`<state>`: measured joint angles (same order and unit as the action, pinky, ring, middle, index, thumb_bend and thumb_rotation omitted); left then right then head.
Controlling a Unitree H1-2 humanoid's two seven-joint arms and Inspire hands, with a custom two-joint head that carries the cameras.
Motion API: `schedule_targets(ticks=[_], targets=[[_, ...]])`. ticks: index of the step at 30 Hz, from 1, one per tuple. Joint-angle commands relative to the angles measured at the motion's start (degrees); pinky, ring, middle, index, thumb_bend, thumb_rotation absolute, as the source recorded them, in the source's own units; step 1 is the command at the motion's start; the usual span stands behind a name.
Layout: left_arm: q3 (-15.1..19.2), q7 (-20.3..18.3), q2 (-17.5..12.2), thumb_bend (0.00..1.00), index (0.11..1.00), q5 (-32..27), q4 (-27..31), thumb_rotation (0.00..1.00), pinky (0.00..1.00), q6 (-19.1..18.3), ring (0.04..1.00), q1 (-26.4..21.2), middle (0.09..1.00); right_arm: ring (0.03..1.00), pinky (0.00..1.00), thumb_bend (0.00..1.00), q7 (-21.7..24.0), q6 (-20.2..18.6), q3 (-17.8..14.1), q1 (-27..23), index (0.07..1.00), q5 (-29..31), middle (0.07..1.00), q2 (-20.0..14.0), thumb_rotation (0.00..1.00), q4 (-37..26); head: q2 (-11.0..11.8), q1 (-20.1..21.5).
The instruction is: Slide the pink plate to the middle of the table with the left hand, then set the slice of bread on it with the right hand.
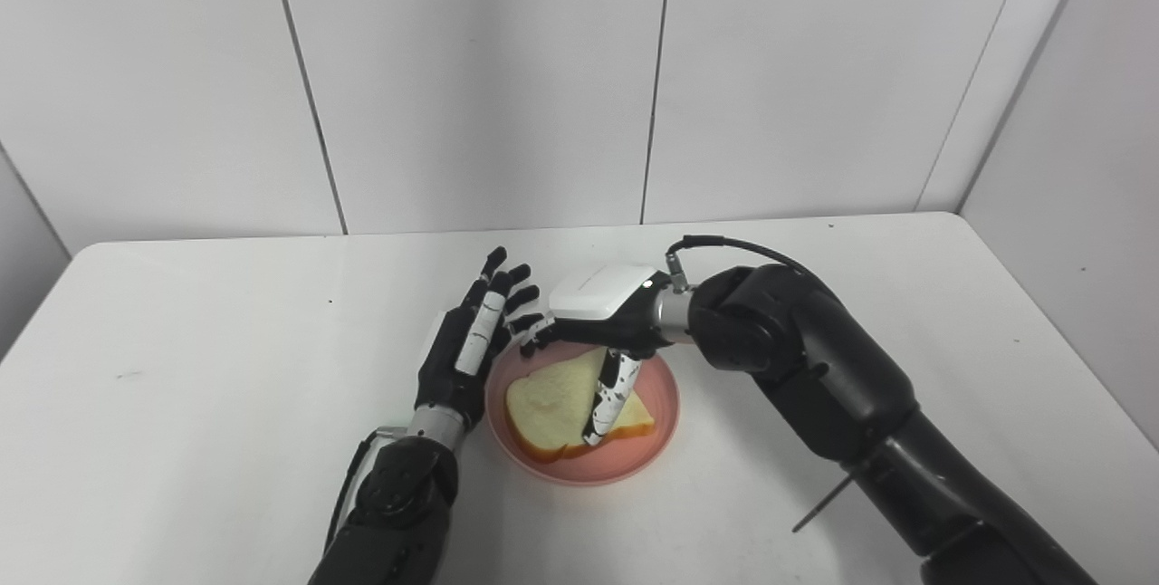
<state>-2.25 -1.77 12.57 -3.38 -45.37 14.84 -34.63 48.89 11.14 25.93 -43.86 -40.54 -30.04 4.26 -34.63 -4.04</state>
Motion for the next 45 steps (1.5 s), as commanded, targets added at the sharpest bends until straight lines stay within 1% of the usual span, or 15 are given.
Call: schedule_targets(ticks=[1,10,15,20,23,26,27,29,30,32,33,35,39,41,45], targets=[[0.1,0.0,-0.8,0.93,0.95,0.3,-1.5,0.79,0.76,-3.9,0.855,2.2,0.9,0.833,0.89,1.0,0.6,-1.9,-1.5,-3.3,0.858,1.3,0.848,-1.0,0.48,-2.2,0.1,0.0],[0.2,-0.6,-1.0,0.9,0.959,0.1,-0.9,0.79,0.75,-4.2,0.851,2.4,0.904,0.91,0.98,1.0,2.4,-2.9,-1.6,-3.7,0.902,2.1,0.89,-1.6,0.54,-3.1,0.1,0.2],[-0.1,0.0,-1.1,0.92,0.952,0.9,-0.8,0.8,0.74,-4.3,0.839,2.4,0.893,0.948,1.0,1.0,2.5,-3.2,-1.4,-3.7,0.915,1.0,0.9,-2.0,0.57,-3.9,-0.1,0.1],[0.2,0.1,-1.0,0.93,0.953,1.1,-1.1,0.81,0.73,-3.9,0.861,2.4,0.9,0.937,1.0,1.0,0.6,-4.5,-3.8,-2.1,0.911,2.3,0.895,-2.2,0.54,-4.3,0.1,0.0],[0.4,0.2,-1.0,0.91,0.95,1.0,-1.3,0.81,0.72,-3.9,0.853,2.5,0.897,0.922,1.0,1.0,-4.2,-3.9,-8.4,1.0,0.919,5.9,0.891,-1.9,0.55,-3.6,0.2,0.2],[0.8,-0.1,-1.2,0.93,0.955,0.5,-1.3,0.8,0.72,-4.1,0.853,2.5,0.897,0.894,0.95,1.0,-14.7,-2.1,-15.3,6.9,0.92,9.2,0.884,0.2,0.78,-2.4,0.3,0.8],[0.9,-0.2,-1.2,0.93,0.957,0.5,-1.3,0.8,0.72,-4.1,0.854,2.5,0.899,0.908,0.97,1.0,-16.8,-1.8,-16.3,7.9,0.929,9.3,0.897,0.7,0.85,-2.2,0.3,0.9],[1.1,0.0,-1.4,0.93,0.956,0.5,-1.1,0.79,0.71,-4.2,0.849,2.5,0.898,0.953,0.99,0.97,-22.9,-2.5,-19.8,11.5,0.952,10.4,0.934,2.9,0.94,-1.6,0.4,1.4],[1.3,0.2,-1.5,0.93,0.956,0.6,-1.1,0.79,0.7,-4.2,0.847,2.3,0.899,0.971,0.96,0.95,-26.0,-3.1,-22.1,13.5,0.964,12.2,0.953,4.5,0.97,-1.0,0.6,1.8],[1.4,0.3,-1.6,0.93,0.957,0.7,-1.0,0.79,0.7,-4.2,0.846,2.2,0.9,0.979,0.93,0.92,-29.9,-3.9,-25.0,15.9,0.971,14.6,0.965,6.8,0.99,-0.1,0.6,1.8],[1.4,0.6,-1.7,0.92,0.961,0.9,-0.9,0.8,0.71,-4.1,0.852,2.1,0.903,0.969,0.88,0.88,-31.9,-4.2,-26.6,17.3,0.989,16.3,0.985,8.2,1.0,0.3,0.6,1.8],[1.3,0.9,-1.7,0.92,0.958,1.2,-0.9,0.81,0.71,-4.0,0.849,2.0,0.898,0.933,0.84,0.89,-35.2,-5.3,-29.6,19.6,0.97,20.1,0.96,11.4,1.0,0.4,0.6,1.8],[1.4,0.4,-1.8,0.92,0.957,0.9,-1.2,0.8,0.71,-3.4,0.845,2.2,0.897,0.923,0.85,0.86,-40.4,-5.4,-34.8,22.9,0.947,29.4,0.924,17.6,1.0,1.5,0.9,2.6],[1.5,0.1,-2.0,0.92,0.957,0.7,-1.2,0.8,0.72,-3.6,0.86,2.6,0.894,0.946,0.91,0.85,-41.6,-7.3,-37.0,24.1,0.956,35.0,0.934,20.8,1.0,1.7,1.3,3.2],[1.5,-0.4,-2.7,0.89,0.96,0.6,-0.9,0.8,0.74,-3.6,0.871,3.4,0.899,0.962,0.94,0.87,-45.1,-8.6,-38.7,26.0,0.977,40.3,0.954,25.5,0.99,2.1,2.0,4.6]])
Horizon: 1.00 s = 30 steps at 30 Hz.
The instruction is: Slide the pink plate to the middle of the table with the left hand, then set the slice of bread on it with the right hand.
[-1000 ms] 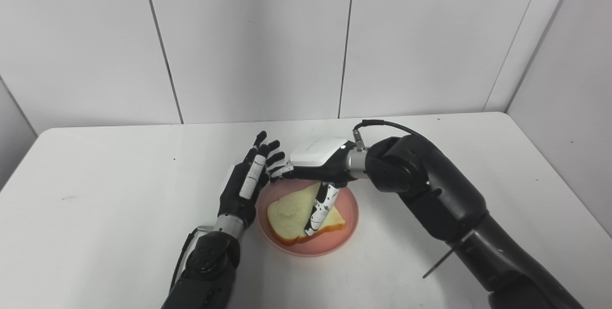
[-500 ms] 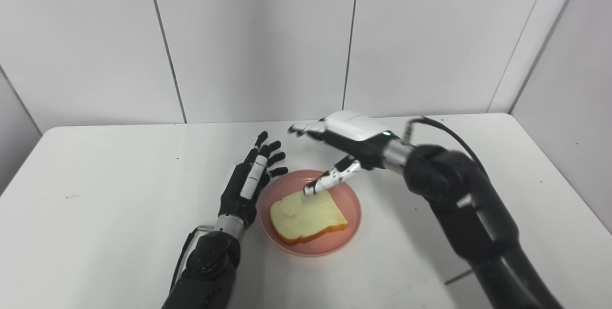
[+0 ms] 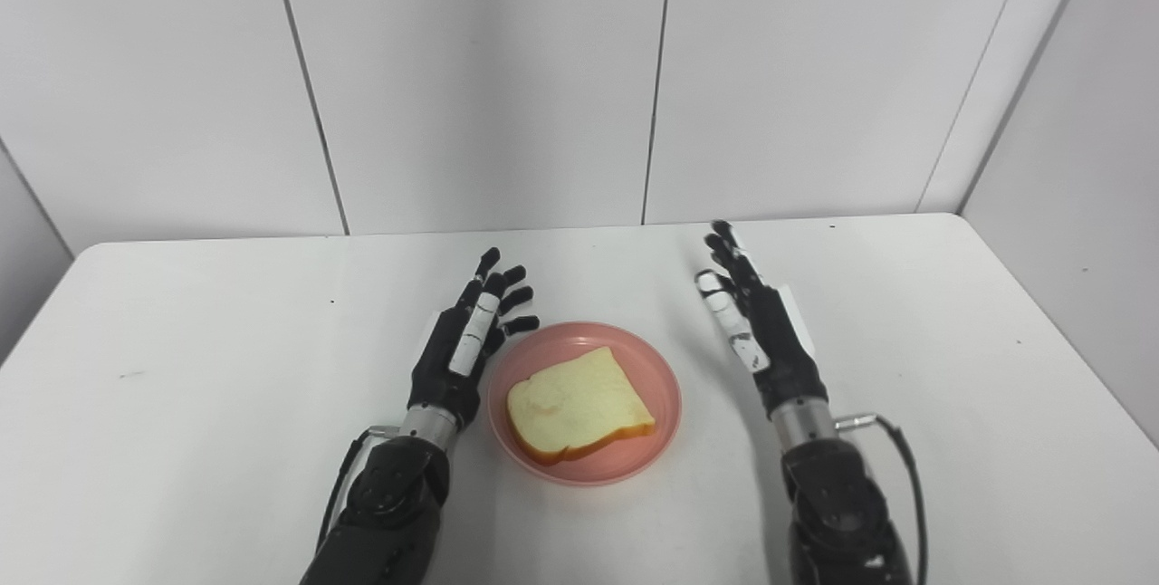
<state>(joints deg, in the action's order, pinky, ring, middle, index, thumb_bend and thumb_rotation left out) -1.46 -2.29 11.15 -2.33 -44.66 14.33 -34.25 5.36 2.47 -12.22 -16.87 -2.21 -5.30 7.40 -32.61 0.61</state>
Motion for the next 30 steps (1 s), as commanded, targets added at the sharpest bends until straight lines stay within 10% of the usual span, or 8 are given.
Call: schedule_targets(ticks=[1,13,30], targets=[[0.7,0.0,-1.4,0.9,0.961,-0.5,-1.4,0.8,0.74,-3.1,0.867,3.3,0.896,0.969,0.95,0.88,-2.5,0.5,-0.6,-0.7,0.978,2.5,0.957,1.5,0.99,-0.6,0.0,0.2],[0.2,1.7,-2.6,0.85,0.983,1.2,5.3,0.82,0.99,-3.4,0.983,7.0,1.0,0.941,0.93,0.85,-8.6,4.0,1.6,1.5,0.977,4.7,0.938,7.1,1.0,2.3,0.2,3.6],[-1.8,4.3,-1.5,0.82,1.0,4.4,9.6,0.9,1.0,-3.9,1.0,9.5,1.0,0.885,0.89,0.8,-9.9,5.4,2.7,2.8,0.902,6.7,0.902,8.1,1.0,3.5,0.3,3.3]])
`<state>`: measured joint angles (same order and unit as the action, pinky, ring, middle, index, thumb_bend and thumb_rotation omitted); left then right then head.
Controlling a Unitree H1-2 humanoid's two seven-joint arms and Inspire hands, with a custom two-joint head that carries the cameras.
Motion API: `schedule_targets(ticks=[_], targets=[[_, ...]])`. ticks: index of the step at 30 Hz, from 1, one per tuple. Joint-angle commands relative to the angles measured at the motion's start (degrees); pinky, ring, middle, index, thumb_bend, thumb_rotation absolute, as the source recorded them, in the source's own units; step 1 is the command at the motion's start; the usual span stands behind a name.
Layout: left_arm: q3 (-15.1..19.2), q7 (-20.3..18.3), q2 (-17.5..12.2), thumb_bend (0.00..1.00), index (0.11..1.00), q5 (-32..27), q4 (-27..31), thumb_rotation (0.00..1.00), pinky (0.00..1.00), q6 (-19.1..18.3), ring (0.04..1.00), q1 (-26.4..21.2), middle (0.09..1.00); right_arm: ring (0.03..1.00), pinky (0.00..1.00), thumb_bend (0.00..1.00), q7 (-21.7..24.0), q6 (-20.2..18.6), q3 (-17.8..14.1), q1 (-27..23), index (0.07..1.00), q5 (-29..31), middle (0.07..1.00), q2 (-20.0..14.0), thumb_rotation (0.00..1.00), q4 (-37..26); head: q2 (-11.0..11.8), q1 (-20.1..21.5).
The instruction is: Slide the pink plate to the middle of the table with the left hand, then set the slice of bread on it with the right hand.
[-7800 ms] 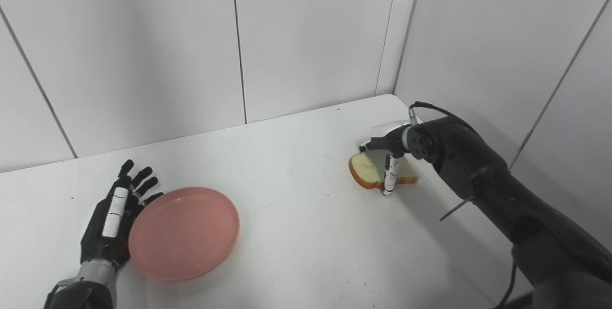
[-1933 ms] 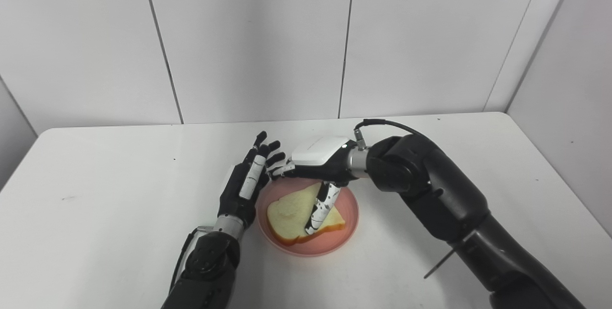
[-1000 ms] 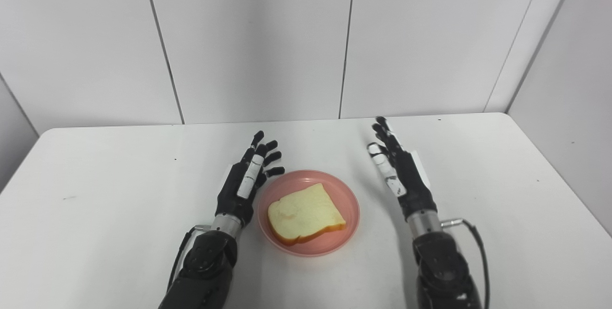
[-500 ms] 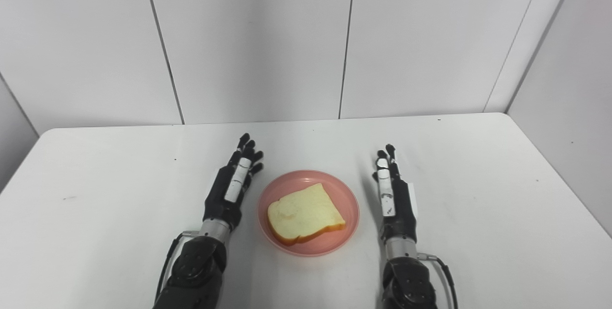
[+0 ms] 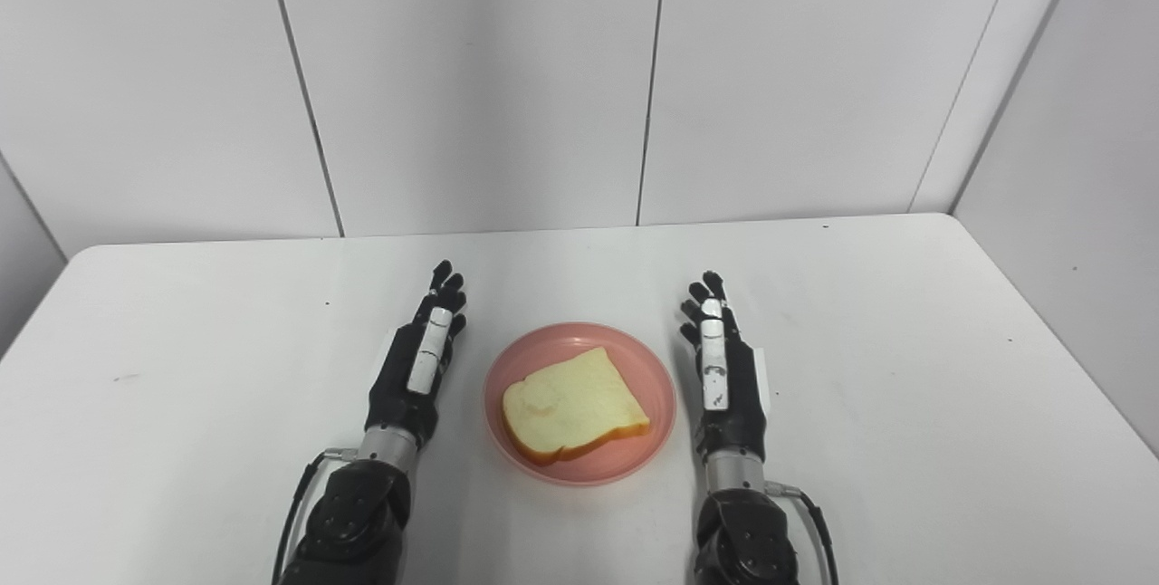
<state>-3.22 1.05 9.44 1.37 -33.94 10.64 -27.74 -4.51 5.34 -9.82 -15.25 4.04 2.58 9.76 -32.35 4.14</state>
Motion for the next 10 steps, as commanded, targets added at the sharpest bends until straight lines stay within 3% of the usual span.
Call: schedule_targets(ticks=[1,10], targets=[[-0.1,1.3,0.4,0.8,1.0,0.8,-0.9,0.9,1.0,-0.3,1.0,3.2,1.0,0.883,0.89,0.8,0.1,2.6,0.2,1.2,0.896,0.6,0.897,0.1,1.0,1.3,0.1,-0.7],[0.6,2.7,1.9,0.8,1.0,-0.3,-0.3,0.9,1.0,0.2,1.0,3.8,1.0,0.884,0.89,0.84,0.7,2.6,0.3,1.8,0.885,1.8,0.894,-1.4,0.97,2.5,0.4,-3.4]])
